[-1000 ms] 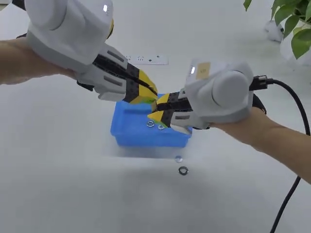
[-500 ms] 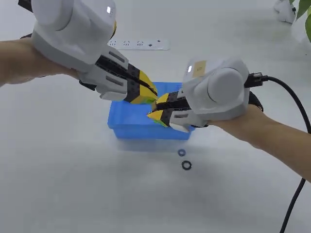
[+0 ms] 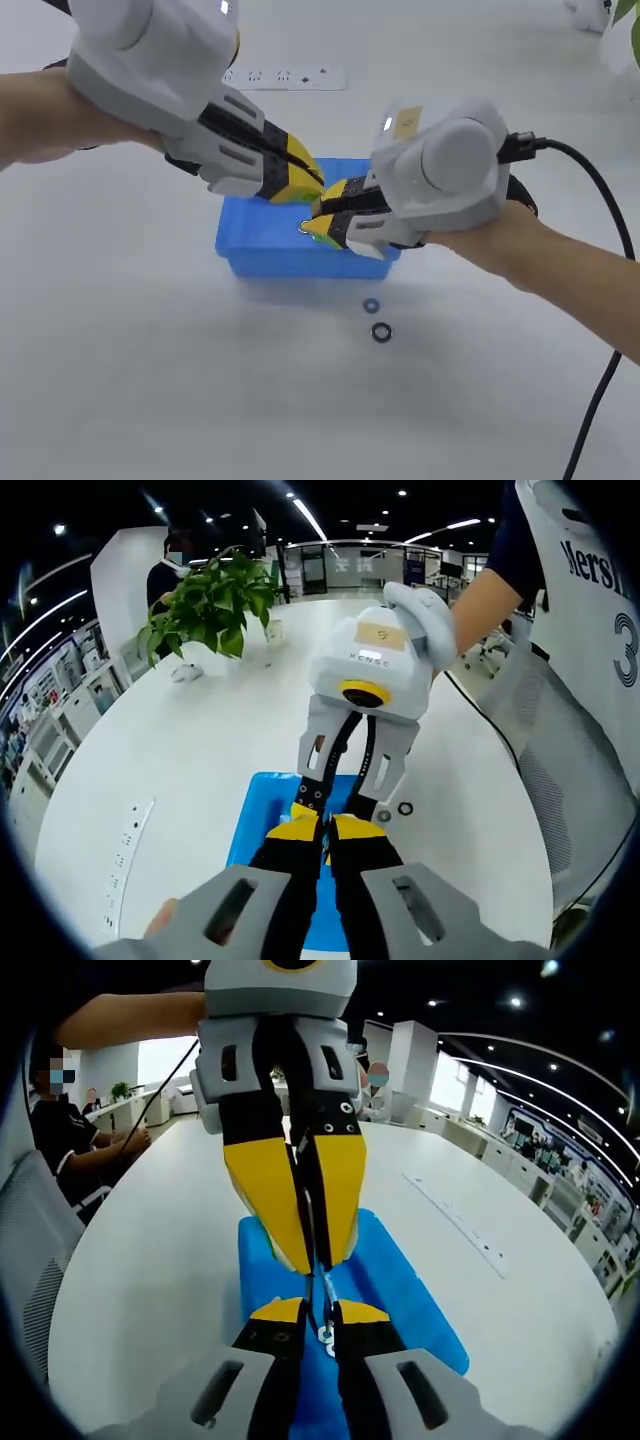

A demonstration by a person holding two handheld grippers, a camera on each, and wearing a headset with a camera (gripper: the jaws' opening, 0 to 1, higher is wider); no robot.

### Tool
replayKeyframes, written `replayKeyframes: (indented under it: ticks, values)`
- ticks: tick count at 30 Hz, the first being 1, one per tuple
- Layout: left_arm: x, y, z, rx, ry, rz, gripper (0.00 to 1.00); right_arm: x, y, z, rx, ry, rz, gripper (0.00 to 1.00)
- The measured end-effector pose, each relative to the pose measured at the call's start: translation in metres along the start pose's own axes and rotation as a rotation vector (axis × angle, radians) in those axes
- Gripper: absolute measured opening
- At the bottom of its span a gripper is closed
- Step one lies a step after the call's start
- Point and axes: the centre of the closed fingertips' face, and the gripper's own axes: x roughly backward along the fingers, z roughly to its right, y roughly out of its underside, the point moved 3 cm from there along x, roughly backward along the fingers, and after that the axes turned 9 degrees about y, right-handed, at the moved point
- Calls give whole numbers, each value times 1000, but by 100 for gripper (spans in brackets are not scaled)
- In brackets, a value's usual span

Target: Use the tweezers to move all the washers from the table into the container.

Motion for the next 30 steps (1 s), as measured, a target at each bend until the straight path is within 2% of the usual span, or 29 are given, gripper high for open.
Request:
replayKeyframes:
  ticks: [3, 8, 13, 15, 19, 21, 23, 25, 30]
  values:
    - [1, -3, 2, -1, -6, 2, 6, 3, -2, -1, 14, 3, 6, 12]
    - [8, -13, 8, 18, -21, 42, 7, 13, -12, -1, 28, 7, 31, 11]
    - [20, -31, 16, 3, -72, 96, 7, 34, -30, -2, 37, 25, 76, 11]
    - [25, -42, 25, -9, -98, 124, 7, 42, -35, -4, 38, 29, 91, 10]
    - [27, -56, 45, -28, -125, 143, 7, 58, -42, -13, 50, 37, 106, 10]
    - [26, -59, 52, -25, -126, 155, 7, 66, -44, -22, 54, 32, 109, 11]
    - [23, -60, 63, 19, -114, 186, 7, 75, -44, -31, 73, 30, 104, 11]
    - [22, -63, 74, 24, -125, 188, 7, 83, -42, -41, 75, 23, 102, 11]
    - [13, -70, 104, 21, -97, 183, 7, 99, -37, -63, 80, 14, 94, 11]
